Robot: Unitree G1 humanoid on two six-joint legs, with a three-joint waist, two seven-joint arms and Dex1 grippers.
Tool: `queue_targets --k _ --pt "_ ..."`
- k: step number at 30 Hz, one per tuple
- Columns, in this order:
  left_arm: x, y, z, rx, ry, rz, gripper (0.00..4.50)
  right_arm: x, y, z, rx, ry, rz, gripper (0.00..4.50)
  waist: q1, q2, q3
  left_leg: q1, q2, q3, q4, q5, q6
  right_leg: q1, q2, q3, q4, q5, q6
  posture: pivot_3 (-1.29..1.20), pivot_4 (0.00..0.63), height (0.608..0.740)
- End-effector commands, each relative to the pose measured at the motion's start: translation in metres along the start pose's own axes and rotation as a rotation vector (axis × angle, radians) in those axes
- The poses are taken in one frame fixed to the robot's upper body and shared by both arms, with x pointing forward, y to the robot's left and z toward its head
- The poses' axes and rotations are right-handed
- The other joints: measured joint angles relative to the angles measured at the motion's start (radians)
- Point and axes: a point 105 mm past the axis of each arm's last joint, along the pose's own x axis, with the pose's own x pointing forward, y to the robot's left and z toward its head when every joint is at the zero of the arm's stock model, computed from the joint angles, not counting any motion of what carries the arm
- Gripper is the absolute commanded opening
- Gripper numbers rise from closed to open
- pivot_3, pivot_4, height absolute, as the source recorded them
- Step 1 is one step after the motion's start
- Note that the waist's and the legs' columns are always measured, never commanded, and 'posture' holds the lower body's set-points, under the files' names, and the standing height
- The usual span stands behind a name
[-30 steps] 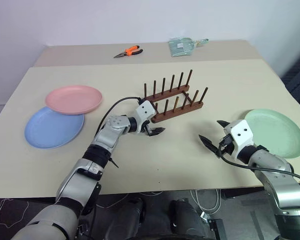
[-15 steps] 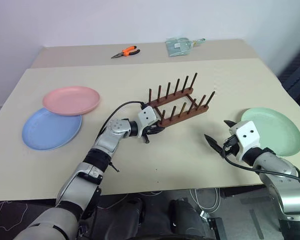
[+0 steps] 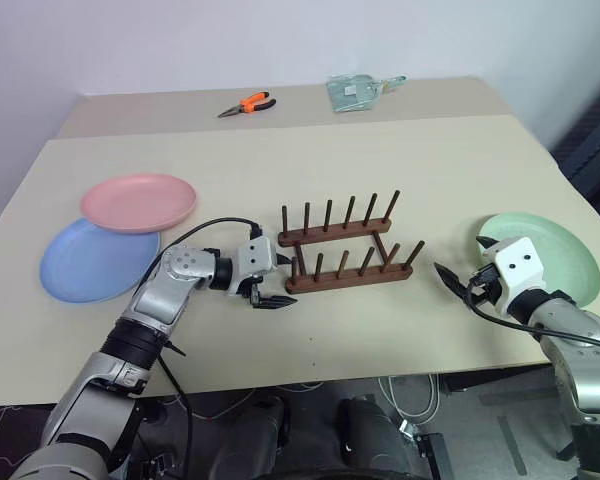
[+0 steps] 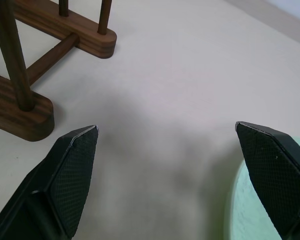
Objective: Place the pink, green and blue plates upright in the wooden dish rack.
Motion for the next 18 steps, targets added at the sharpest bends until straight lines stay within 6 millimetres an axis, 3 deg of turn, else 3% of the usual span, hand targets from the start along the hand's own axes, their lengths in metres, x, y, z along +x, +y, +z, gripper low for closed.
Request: queue_targets --k 1,2,5,9,12,15,18 --pt "-0.026 0.001 -0.023 -0.074 0.093 0.074 4.50 -0.005 0.012 0.007 -0.028 -0.024 0.062 3.98 -0.006 0.000 0.000 0.000 0.000 0.000 0.000 0.000 0.000 0.000 0.000 0.000 0.000 0.000 0.000 0.00 0.150 0.719" --pt "-0.032 -0.002 -0.025 -0.092 0.104 0.075 4.50 -0.006 0.016 0.006 -0.028 -0.018 0.086 3.68 -0.009 0.000 0.000 0.000 0.001 0.000 -0.001 0.000 0.000 -0.001 0.000 0.001 0.000 0.000 0.000 0.00 0.150 0.719" --pt "-0.048 -0.027 -0.029 -0.148 0.112 0.010 3.67 -0.011 0.029 -0.001 -0.058 0.020 0.162 2.24 -0.025 0.003 -0.002 0.001 0.002 0.000 -0.001 -0.001 -0.001 -0.001 0.002 0.001 0.001 0.000 -0.001 0.00 0.150 0.719" --pt "-0.041 -0.048 -0.015 -0.201 0.053 -0.017 1.63 -0.013 0.048 -0.003 -0.026 0.031 0.265 0.11 -0.022 0.004 -0.002 0.001 0.002 0.000 -0.002 -0.001 -0.001 -0.001 0.002 0.002 0.001 -0.002 -0.003 0.00 0.150 0.719" --pt "-0.029 -0.061 -0.009 -0.209 0.049 -0.052 0.21 -0.013 0.064 -0.003 0.004 0.038 0.342 0.00 -0.014 0.004 -0.002 0.001 0.002 0.000 -0.001 -0.001 -0.001 0.000 0.001 0.002 0.000 -0.002 -0.003 0.00 0.150 0.719" --pt "-0.008 -0.069 0.000 -0.170 0.016 -0.045 0.21 -0.003 0.085 0.000 0.008 0.029 0.396 0.00 -0.001 0.004 -0.002 0.001 0.002 0.000 -0.001 -0.001 -0.001 0.001 0.001 0.002 0.000 -0.002 -0.003 0.00 0.150 0.719" --pt "0.013 -0.051 0.000 -0.177 0.001 0.099 0.21 0.015 0.094 0.003 -0.025 0.030 0.363 0.00 0.002 0.004 -0.002 0.001 0.002 0.000 0.000 -0.002 -0.003 0.002 0.001 0.001 -0.001 -0.002 -0.003 0.00 0.150 0.719"
